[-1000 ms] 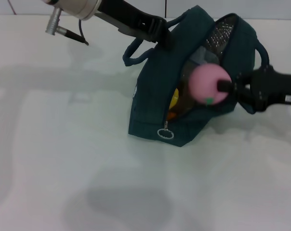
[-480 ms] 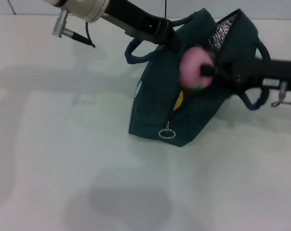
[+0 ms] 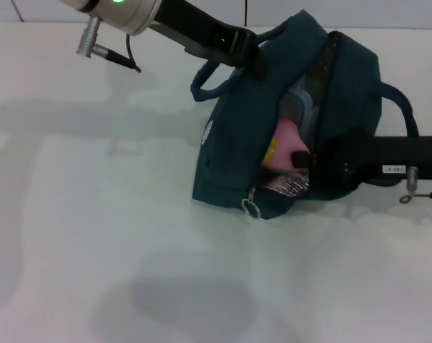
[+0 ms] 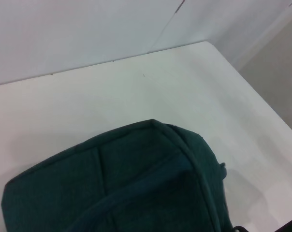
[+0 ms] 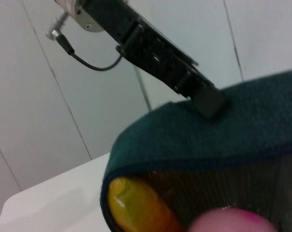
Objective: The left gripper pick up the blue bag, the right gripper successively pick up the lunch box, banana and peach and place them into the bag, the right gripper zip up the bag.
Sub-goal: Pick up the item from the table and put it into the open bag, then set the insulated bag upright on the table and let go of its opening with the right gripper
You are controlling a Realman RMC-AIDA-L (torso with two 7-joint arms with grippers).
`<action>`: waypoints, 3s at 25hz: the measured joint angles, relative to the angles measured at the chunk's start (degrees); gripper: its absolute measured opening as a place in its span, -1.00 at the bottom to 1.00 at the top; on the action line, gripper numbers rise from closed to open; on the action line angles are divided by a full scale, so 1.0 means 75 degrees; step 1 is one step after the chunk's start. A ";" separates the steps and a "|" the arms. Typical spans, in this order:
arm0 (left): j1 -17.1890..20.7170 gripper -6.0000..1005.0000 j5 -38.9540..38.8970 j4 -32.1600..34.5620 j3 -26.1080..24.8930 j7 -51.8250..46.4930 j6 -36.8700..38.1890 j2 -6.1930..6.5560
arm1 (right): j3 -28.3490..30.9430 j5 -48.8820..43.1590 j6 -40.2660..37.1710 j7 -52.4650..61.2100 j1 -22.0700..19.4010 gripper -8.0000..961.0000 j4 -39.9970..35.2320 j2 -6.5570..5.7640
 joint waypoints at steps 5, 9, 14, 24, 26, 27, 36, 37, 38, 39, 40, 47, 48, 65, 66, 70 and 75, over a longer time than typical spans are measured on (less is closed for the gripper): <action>-0.0040 -0.90 0.0000 0.0000 0.0024 0.0004 0.0000 0.0003 | 0.0058 0.0112 -0.0006 0.0258 -0.0068 -0.80 -0.0045 0.0016; -0.0050 -0.90 0.0001 0.0000 0.0039 0.0005 0.0000 -0.0003 | 0.0076 0.0365 -0.0077 0.0351 -0.0031 -0.80 -0.0066 0.0048; 0.0015 -0.90 0.0002 0.0000 0.0037 0.0026 0.0000 -0.0015 | 0.0051 0.0407 -0.0312 0.0345 0.0035 -0.80 -0.0090 0.0047; 0.0051 -0.90 0.0005 -0.0038 0.0031 0.0067 -0.0001 -0.0029 | 0.0366 0.0685 -0.0855 0.0319 -0.0272 0.18 -0.0340 0.0021; 0.0059 -0.90 0.0004 -0.0054 0.0036 0.0069 -0.0002 -0.0028 | 0.0805 0.0770 -0.1549 0.0233 -0.0558 0.23 -0.0634 0.0025; 0.0081 -0.90 0.0009 -0.0058 0.0035 0.0069 -0.0002 -0.0028 | 0.1138 0.0853 -0.2029 0.0150 -0.0769 0.26 -0.0863 0.0026; 0.0261 -0.90 0.0009 -0.0030 0.0012 0.0071 -0.0002 -0.0062 | 0.3469 0.1119 -0.2720 -0.0656 -0.2396 0.45 -0.1629 -0.0118; 0.0267 -0.90 0.0010 -0.0029 0.0006 0.0071 -0.0002 -0.0072 | 0.3567 0.1119 -0.2535 -0.0789 -0.2505 0.45 -0.1525 -0.0125; 0.0274 -0.90 0.0008 -0.0029 0.0003 0.0071 -0.0002 -0.0080 | 0.3609 0.1116 -0.2338 -0.0924 -0.2579 0.44 -0.1415 -0.0115; 0.0279 -0.90 0.0009 -0.0028 -0.0002 0.0071 -0.0001 -0.0082 | 0.3587 0.1115 -0.2120 -0.1049 -0.2617 0.44 -0.1279 -0.0097; 0.0283 -0.90 0.0007 -0.0026 -0.0003 0.0071 -0.0001 -0.0085 | 0.3576 0.1114 -0.2016 -0.1095 -0.2623 0.44 -0.1200 -0.0089; 0.0277 -0.90 0.0002 -0.0022 0.0018 0.0071 0.0001 -0.0107 | 0.3234 0.0906 -0.0689 -0.1172 -0.1928 0.39 -0.0252 -0.0034; 0.0277 -0.90 0.0002 -0.0022 0.0018 0.0071 0.0001 -0.0107 | 0.3132 0.0877 -0.0459 -0.1177 -0.1829 0.39 -0.0151 -0.0020; 0.0617 -0.89 -0.0130 -0.0011 -0.0003 0.0194 0.0055 -0.0100 | 0.2054 0.3021 0.1756 -0.1983 -0.1228 0.27 0.0905 0.0078; 0.0674 -0.89 -0.0171 -0.0011 -0.0007 0.0226 0.0089 -0.0099 | 0.2055 0.3506 0.1710 -0.2273 -0.1361 0.16 0.0905 0.0081; 0.0865 -0.89 -0.0441 -0.0011 -0.0009 0.0266 0.0147 -0.0071 | 0.2055 0.4765 0.1225 -0.3148 -0.1768 -0.27 0.0909 0.0082; 0.1247 -0.89 -0.1388 -0.0079 -0.0009 0.0305 0.0191 -0.0018 | 0.2017 0.4890 0.0152 -0.3234 -0.1874 -0.55 0.0839 0.0015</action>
